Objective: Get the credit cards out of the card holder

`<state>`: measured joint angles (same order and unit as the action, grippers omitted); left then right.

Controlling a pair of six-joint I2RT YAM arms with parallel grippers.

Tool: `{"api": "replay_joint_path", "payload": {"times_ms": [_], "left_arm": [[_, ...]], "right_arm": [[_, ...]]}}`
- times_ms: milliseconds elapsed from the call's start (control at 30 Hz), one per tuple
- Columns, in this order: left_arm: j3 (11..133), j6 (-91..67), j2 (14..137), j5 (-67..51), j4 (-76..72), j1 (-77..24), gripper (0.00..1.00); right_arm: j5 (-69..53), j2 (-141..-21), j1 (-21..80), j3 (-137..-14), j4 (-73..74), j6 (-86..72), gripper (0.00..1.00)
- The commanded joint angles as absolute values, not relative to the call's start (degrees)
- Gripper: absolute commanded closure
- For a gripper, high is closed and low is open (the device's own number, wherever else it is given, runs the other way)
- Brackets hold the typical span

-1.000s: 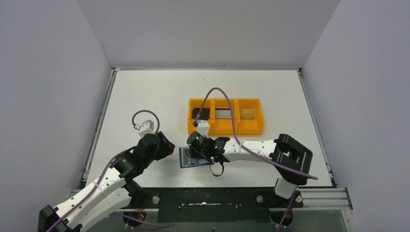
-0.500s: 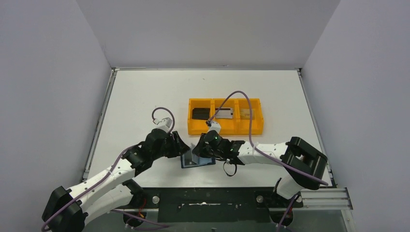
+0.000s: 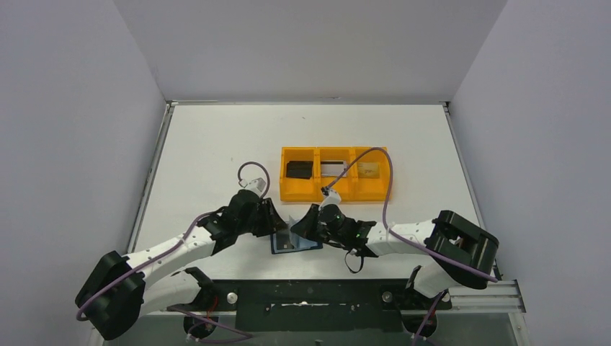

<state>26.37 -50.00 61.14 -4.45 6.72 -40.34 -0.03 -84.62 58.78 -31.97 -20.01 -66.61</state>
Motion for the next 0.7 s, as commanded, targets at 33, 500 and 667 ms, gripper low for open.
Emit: {"api": "replay_joint_path", "payload": {"times_ms": [33,500,667], "left_arm": [[26.74,-50.45,65.69,-9.39,0.51,-40.2,0.69],[25.6,-51.29,73.62,-6.28,1.82,-40.43,0.76],[28.54,-51.59,76.19,0.7,11.07,-40.52,0.79]], "right_arm": [[0.66,-81.81,58.18,-28.8,-29.26,-69.36,0.98],[0.99,-81.34,58.12,-26.01,-33.61,-70.58,0.97],[1.8,-79.24,58.08,-24.59,-32.97,-70.81,0.97]]}}
